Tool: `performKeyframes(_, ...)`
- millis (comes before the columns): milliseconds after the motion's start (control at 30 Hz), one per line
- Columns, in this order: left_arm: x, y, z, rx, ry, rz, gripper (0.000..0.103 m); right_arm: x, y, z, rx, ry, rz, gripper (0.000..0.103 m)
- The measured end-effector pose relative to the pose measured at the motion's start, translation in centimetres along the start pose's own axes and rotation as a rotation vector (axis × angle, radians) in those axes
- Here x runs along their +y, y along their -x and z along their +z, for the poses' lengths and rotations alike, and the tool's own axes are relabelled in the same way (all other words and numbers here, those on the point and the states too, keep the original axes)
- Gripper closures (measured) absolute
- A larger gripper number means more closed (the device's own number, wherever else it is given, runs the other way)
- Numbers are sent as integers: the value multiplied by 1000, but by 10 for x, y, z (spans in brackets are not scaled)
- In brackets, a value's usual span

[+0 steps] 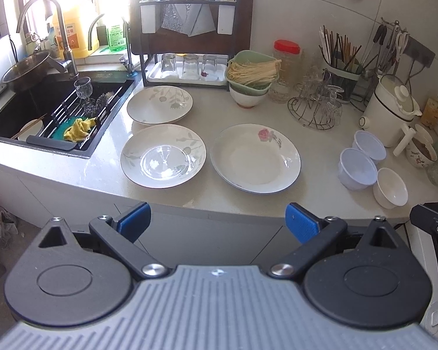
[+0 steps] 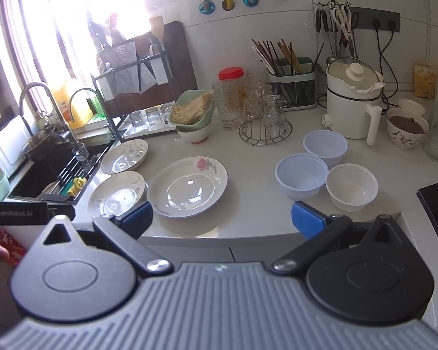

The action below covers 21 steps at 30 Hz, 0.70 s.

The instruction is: Organize plates and bowls

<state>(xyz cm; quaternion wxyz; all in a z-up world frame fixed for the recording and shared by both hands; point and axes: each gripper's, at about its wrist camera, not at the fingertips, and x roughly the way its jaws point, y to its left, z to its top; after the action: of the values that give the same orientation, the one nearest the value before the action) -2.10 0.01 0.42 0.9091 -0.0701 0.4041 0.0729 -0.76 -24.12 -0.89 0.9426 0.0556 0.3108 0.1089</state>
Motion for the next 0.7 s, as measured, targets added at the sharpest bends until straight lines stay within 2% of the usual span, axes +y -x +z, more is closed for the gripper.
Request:
performKeyframes(567, -5, 0, 1, 14, 29, 47, 3, -8, -8, -1, 30, -26, 17, 0)
performKeyframes(700, -3, -11, 3, 45, 39, 51, 3, -7, -9, -2, 36, -30, 26, 0)
